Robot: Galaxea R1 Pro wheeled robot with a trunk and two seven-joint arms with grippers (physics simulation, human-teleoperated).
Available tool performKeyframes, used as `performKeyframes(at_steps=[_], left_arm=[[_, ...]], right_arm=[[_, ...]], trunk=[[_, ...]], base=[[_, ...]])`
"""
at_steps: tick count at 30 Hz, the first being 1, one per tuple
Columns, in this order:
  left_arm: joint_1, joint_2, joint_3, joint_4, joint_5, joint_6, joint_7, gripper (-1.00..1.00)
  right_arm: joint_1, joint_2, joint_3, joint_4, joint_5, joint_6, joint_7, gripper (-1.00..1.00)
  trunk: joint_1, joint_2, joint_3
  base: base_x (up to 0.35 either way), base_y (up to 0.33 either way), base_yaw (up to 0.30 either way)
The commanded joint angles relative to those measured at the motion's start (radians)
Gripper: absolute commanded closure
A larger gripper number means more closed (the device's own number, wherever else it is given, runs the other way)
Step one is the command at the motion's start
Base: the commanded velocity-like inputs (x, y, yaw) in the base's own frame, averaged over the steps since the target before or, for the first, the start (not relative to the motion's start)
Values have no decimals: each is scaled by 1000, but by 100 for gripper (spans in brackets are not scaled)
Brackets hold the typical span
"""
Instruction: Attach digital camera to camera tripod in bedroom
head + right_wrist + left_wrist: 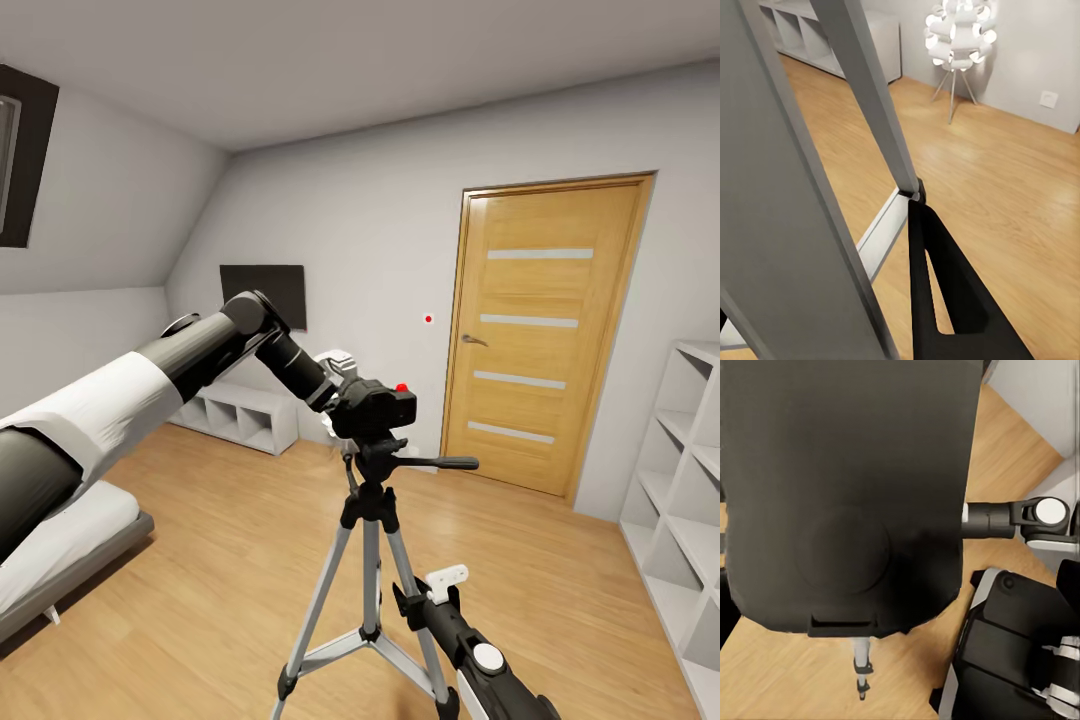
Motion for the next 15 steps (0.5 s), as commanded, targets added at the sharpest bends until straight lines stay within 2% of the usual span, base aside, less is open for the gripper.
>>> performKeyframes(at_steps=[1, 8, 12, 13, 15], left_arm=[[-1, 5, -3, -5, 26, 20, -7, -100], [-1, 55, -4, -80, 26, 20, -9, -100], [-1, 94, -5, -116, 26, 20, -15, -100], [-1, 113, -5, -124, 27, 20, -25, -100], [-1, 133, -5, -128, 27, 20, -40, -100]], right_arm=[[0, 0, 0, 26, 14, -1, 1, 100], [0, 0, 0, 26, 14, -1, 1, 100], [0, 0, 0, 26, 14, -1, 1, 100], [0, 0, 0, 26, 14, -1, 1, 100], [0, 0, 0, 26, 14, -1, 1, 100]], trunk=[[1, -1, -1], [1, -1, -1], [1, -1, -1], [1, -1, -1], [1, -1, -1]], base=[[0, 0, 0], [0, 0, 0], [0, 0, 0], [0, 0, 0], [0, 0, 0]])
